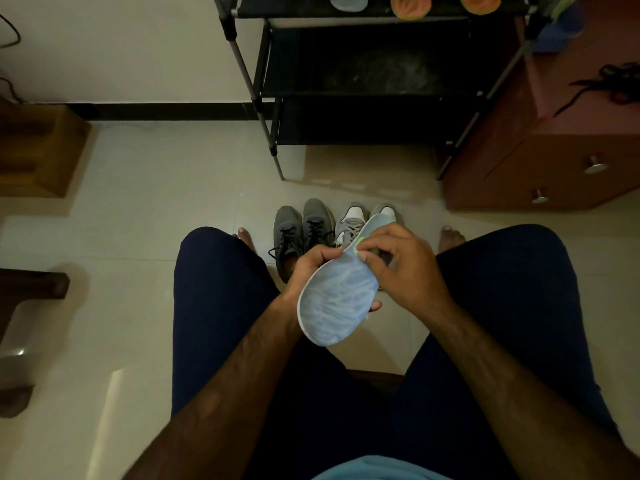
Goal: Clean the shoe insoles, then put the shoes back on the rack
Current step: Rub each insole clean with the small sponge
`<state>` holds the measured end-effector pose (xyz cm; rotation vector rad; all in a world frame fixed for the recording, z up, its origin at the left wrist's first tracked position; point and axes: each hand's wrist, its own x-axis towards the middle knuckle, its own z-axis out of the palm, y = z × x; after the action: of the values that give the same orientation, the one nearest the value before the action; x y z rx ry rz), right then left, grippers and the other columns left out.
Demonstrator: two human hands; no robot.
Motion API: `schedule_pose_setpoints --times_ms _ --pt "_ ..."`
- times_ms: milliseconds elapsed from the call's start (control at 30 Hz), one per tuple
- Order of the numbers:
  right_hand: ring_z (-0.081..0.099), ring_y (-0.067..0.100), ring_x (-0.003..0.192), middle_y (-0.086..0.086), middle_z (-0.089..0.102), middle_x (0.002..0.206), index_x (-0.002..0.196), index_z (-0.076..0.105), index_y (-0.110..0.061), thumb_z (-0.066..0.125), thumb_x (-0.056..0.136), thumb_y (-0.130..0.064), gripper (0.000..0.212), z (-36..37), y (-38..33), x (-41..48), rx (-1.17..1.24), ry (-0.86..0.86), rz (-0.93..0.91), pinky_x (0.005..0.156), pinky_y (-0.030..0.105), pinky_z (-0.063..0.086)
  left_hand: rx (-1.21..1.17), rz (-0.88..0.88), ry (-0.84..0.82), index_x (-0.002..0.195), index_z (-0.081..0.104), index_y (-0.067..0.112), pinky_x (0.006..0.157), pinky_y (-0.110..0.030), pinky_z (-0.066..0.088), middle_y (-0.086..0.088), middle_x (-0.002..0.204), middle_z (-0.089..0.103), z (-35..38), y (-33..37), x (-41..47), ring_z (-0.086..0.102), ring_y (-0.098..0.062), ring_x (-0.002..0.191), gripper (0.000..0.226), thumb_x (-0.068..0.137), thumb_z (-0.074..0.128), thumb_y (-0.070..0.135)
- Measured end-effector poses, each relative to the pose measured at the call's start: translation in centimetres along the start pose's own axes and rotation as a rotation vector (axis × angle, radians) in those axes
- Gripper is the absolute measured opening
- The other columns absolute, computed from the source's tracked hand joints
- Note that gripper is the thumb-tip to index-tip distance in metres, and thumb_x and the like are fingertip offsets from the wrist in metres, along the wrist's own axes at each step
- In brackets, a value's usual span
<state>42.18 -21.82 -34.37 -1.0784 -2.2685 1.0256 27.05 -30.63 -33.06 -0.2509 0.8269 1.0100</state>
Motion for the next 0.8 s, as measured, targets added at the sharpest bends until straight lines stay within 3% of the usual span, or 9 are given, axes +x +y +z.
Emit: schedule_pose_setpoints --times_ms 133,200,300,433,500,600,667,800 --pt "0.061 -0.004 0.083 -0.015 0.061 0.093 0.096 0.081 -0.014 0.077 0.088 -0.009 0.01 -0.4 1.1 0.4 0.006 0.097 0.151 0.075 0.006 0.044 0.024 0.018 -0.01 0.118 0.068 -0.002 0.09 -0.054 0.05 -0.022 0.116 0.067 0.2 -0.1 -0.3 0.066 -0.038 0.101 0.045 0.095 0.046 0.03" --pt "0.062 0.0 0.085 -0.011 0.062 0.095 0.095 0.081 -0.013 0.077 0.088 -0.007 0.01 -0.6 1.1 0.6 -0.025 0.084 0.129 0.079 0.012 0.048 0.02 0.028 -0.006 0.11 0.072 -0.002 0.087 -0.053 0.051 -0.021 0.106 0.07 0.4 -0.2 -0.5 0.07 -0.037 0.09 0.045 0.096 0.044 0.03" --pt "0.065 0.01 0.091 -0.003 0.066 0.1 0.096 0.081 -0.013 0.076 0.088 -0.007 0.011 -0.4 0.3 -0.1 -0.034 -0.013 0.013 0.082 0.024 0.053 0.004 0.035 0.009 0.117 0.065 0.002 0.085 -0.053 0.05 -0.018 0.098 0.072 0.4 -0.3 -0.6 0.072 -0.034 0.08 0.04 0.096 0.046 0.03" --pt "0.061 0.001 0.086 -0.011 0.063 0.096 0.092 0.08 -0.014 0.074 0.088 -0.004 0.012 -0.9 1.0 0.1 -0.033 0.092 0.109 0.081 0.026 0.053 0.03 0.023 -0.001 0.113 0.071 -0.004 0.09 -0.053 0.048 -0.023 0.11 0.069 0.6 -0.4 -0.8 0.069 -0.037 0.095 0.046 0.096 0.046 0.03" --pt "0.062 0.005 0.086 -0.009 0.063 0.095 0.091 0.08 -0.012 0.074 0.088 -0.003 0.012 -0.7 0.7 0.3 -0.058 0.091 0.086 0.082 0.031 0.054 0.023 0.024 0.016 0.109 0.074 -0.001 0.089 -0.052 0.05 -0.02 0.107 0.069 0.8 -0.4 -0.8 0.068 -0.035 0.094 0.043 0.093 0.049 0.03" --pt "0.064 0.014 0.092 -0.001 0.066 0.099 0.095 0.08 -0.012 0.072 0.09 -0.005 0.012 -0.1 -0.4 -0.3 -0.073 0.005 -0.019 0.086 0.032 0.053 -0.006 0.032 0.036 0.129 0.063 0.003 0.084 -0.051 0.054 -0.014 0.103 0.067 0.8 -0.4 -0.8 0.066 -0.031 0.089 0.052 0.085 0.055 0.03" --pt "0.064 0.014 0.092 0.0 0.067 0.099 0.094 0.081 -0.011 0.071 0.09 -0.003 0.013 -0.1 -0.2 -0.1 -0.069 0.048 0.006 0.087 0.032 0.053 -0.019 0.03 0.018 0.137 0.058 0.003 0.086 -0.052 0.052 -0.015 0.106 0.066 1.0 -0.3 -0.8 0.066 -0.032 0.089 0.058 0.086 0.054 0.03" --pt "0.064 0.019 0.094 0.001 0.066 0.1 0.094 0.08 -0.009 0.069 0.09 0.0 0.014 -0.4 0.2 0.2 -0.11 0.109 0.065 0.086 0.04 0.055 -0.054 0.038 0.004 0.123 0.064 -0.001 0.086 -0.053 0.05 -0.018 0.104 0.065 1.4 -0.7 -0.9 0.064 -0.033 0.089 0.045 0.093 0.047 0.03"
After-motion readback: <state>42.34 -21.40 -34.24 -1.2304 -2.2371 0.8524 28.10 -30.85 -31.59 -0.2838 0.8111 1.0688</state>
